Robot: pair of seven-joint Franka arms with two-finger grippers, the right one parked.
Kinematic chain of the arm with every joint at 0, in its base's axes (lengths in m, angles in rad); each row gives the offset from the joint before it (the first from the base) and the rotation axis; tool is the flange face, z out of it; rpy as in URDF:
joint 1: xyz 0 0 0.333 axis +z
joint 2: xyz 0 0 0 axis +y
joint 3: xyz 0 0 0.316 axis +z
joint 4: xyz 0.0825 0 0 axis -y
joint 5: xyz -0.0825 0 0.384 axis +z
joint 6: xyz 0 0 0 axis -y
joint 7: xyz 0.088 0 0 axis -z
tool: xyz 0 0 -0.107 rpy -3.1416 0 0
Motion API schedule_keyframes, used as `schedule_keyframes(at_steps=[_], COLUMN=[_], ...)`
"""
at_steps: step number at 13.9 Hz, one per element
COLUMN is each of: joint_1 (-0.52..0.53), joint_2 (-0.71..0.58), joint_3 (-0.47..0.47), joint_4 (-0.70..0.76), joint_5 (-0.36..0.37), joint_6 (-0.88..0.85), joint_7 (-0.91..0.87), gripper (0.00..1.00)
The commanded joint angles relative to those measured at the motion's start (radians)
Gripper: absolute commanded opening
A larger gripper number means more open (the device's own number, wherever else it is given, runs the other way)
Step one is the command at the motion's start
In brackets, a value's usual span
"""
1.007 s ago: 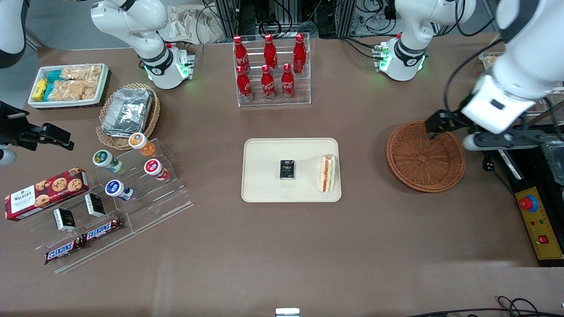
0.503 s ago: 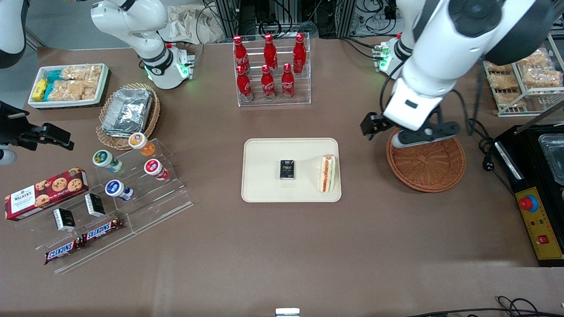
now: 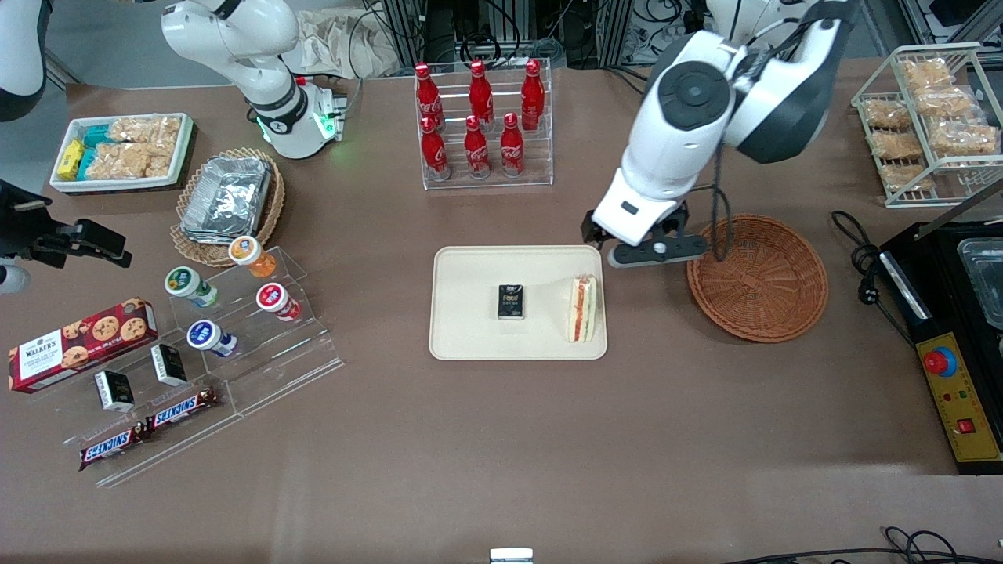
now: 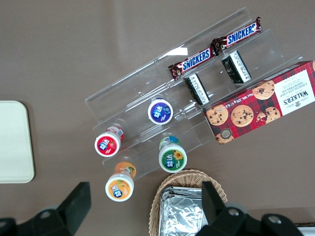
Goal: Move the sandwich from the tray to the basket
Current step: 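Move the left gripper from the wicker basket over the wrapped sandwich on the tray, then lower the left gripper and close it on the wrapped sandwich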
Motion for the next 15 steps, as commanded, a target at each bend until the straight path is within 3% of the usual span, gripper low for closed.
schedule_keyframes(at_steps=[1, 15], joint_1=[-0.056, -0.092], joint_2=[-0.011, 0.243], joint_3=[0.013, 0.013], joint_4=[-0.139, -0.186], joint_5=[0.008, 0.020], joint_6=[0.149, 0.418], joint_7=[-0.008, -0.015], gripper=[1.00, 1.00])
